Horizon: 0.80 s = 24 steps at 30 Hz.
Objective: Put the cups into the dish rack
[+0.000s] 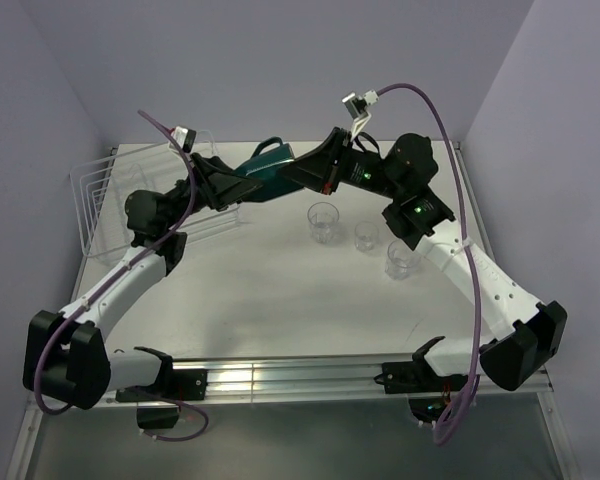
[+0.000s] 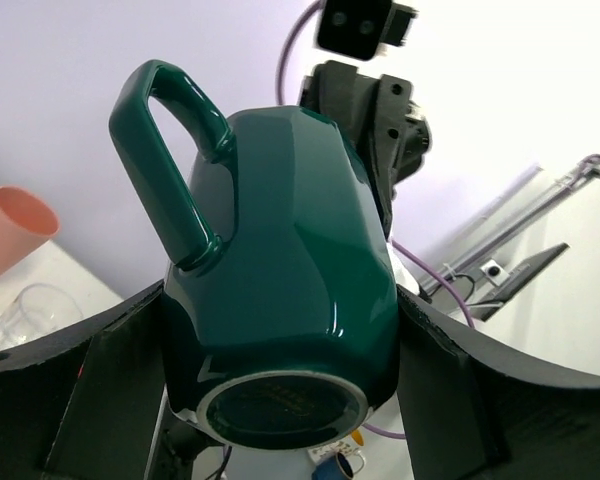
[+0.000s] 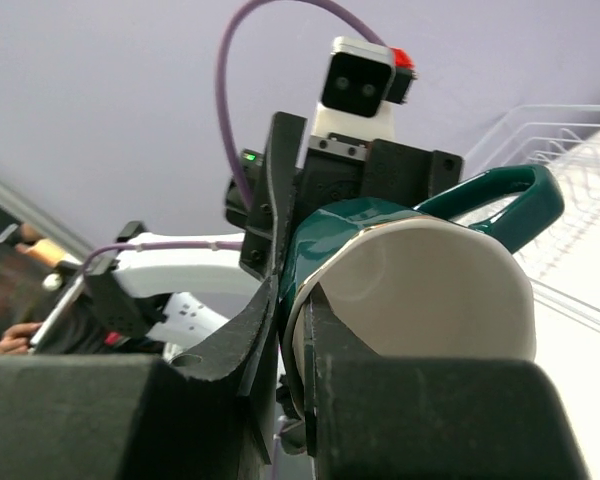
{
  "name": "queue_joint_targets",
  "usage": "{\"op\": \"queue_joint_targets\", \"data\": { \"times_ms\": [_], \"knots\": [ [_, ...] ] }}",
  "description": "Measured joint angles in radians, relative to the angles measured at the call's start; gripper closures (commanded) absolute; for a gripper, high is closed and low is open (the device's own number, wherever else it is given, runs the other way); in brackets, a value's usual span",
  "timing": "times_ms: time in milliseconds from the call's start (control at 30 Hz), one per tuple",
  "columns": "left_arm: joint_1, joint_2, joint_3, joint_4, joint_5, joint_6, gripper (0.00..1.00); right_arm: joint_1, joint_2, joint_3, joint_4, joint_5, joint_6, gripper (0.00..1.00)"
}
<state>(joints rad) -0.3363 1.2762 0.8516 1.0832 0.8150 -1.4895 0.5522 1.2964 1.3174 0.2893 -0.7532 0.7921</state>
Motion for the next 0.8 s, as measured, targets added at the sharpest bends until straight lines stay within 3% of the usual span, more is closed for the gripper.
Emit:
{"op": "queue_joint_targets", "data": {
  "times_ms": [167, 400, 800],
  "knots": [
    [-0.003, -0.057, 0.041, -0.241, -0.005, 0.107, 1.0, 0.017, -0.013, 0.013, -0.086, 0.065, -0.077, 0.82],
    [-0.005, -0.096, 0.061, -0.431, -0.034, 0.2, 1.0, 0.03, -0.015, 0.018, -0.158, 0.145, -0.161, 0.6],
    [-0.016, -0.115, 0.072, -0.613, -0.08, 0.293, 1.0, 0.033, -0.005, 0.018, -0.21, 0.271, -0.222, 0.36]
  ]
}}
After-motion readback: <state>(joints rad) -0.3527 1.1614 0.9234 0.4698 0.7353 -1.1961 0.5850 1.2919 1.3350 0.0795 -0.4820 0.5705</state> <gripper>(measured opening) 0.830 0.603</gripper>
